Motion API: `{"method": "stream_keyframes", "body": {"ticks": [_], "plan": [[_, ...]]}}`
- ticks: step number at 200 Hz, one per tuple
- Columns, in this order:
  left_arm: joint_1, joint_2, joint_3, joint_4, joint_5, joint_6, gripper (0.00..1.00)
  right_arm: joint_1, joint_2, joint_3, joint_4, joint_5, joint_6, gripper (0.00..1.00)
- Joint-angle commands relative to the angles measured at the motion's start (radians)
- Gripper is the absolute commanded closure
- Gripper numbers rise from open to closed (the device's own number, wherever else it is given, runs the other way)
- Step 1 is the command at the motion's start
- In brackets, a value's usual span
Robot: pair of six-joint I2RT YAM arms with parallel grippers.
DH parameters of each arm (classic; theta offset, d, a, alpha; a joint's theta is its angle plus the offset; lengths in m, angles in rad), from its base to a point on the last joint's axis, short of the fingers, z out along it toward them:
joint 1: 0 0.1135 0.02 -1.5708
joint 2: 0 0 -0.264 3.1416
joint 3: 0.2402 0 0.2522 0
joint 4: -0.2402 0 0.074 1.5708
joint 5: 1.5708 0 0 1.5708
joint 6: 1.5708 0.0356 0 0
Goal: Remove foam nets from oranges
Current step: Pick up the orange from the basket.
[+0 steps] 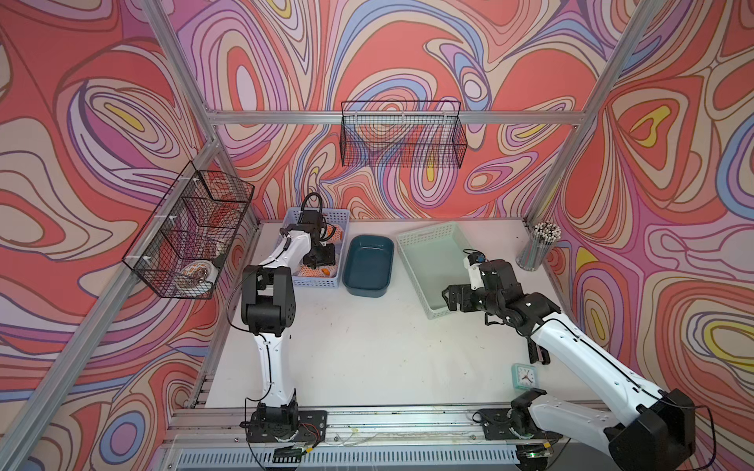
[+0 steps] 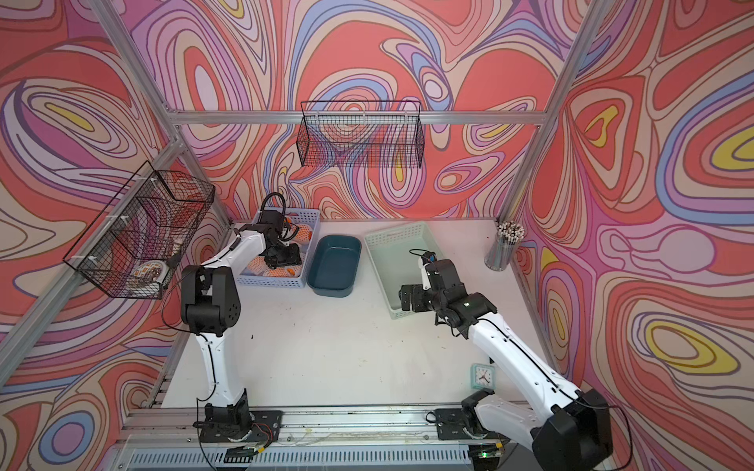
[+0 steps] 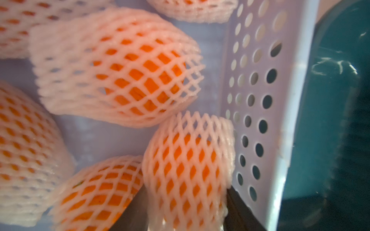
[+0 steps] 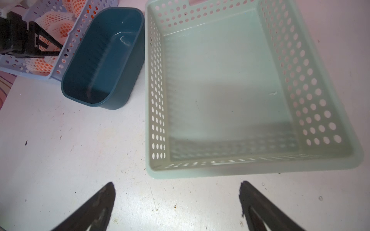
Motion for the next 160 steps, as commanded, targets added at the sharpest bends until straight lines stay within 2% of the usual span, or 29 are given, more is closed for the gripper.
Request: {"method": "stream_keyframes", "body": {"ticks": [1, 82, 118, 160], "plan": [[0.008, -0.075, -0.014, -0.033, -0.032, 0.007, 0.53, 0.004, -0.007, 0.022, 0.009, 0.003, -0.004, 0.02], [0.014, -0.278, -0.03, -0.02, -0.011, -0.016, 0.51, 0.005, -0.002, 0.025, 0.023, -0.008, 0.001, 0.01], [0.009, -0.388, -0.044, -0.036, 0.037, -0.026, 0.49, 0.005, -0.001, 0.03, 0.026, -0.023, 0.008, 0.02], [-0.081, -0.555, -0.163, -0.036, 0.073, -0.045, 0.49, 0.004, -0.005, 0.026, 0.032, -0.066, 0.036, 0.02]]}}
